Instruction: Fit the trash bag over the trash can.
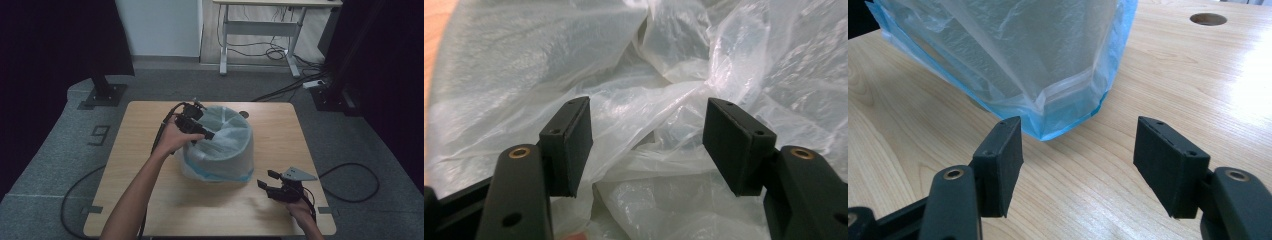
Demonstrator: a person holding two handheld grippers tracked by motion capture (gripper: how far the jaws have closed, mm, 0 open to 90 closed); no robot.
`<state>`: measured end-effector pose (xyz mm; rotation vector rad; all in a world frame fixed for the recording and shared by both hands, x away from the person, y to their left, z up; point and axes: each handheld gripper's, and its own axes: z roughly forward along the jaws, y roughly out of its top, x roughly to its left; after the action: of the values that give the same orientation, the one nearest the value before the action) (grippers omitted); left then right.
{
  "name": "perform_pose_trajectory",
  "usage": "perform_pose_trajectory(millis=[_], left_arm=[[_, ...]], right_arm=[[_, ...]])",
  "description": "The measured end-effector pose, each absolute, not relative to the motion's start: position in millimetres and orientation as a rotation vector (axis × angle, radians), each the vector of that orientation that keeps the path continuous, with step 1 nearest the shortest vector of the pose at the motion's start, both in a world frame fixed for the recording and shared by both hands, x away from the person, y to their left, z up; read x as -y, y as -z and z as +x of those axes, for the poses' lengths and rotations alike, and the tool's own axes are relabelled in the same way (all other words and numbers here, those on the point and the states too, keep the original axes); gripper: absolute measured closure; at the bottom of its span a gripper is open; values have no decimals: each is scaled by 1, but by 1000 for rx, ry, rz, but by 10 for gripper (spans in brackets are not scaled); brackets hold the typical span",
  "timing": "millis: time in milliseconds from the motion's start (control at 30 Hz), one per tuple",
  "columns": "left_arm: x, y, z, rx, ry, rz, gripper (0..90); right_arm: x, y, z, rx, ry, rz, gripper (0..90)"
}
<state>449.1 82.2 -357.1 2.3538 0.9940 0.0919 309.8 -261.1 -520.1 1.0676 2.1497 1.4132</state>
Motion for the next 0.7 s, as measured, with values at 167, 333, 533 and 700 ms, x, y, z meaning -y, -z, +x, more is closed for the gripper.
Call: perform_pose_trajectory(millis=[167,333,533,700], left_arm=[[-77,361,452,-992,-79,2384,362],[-79,360,450,-981,-83,2362,361],[-93,351,438,-934,-138,2250,361],[-104,345,425,-898,-181,2178,360]], right_arm=[[265,520,310,-2113,-1417,1098,352],[267,519,310,-2089,-1414,1115,352],[270,519,310,-2072,-1441,1140,352],[269,520,311,-2077,-1433,1143,352]])
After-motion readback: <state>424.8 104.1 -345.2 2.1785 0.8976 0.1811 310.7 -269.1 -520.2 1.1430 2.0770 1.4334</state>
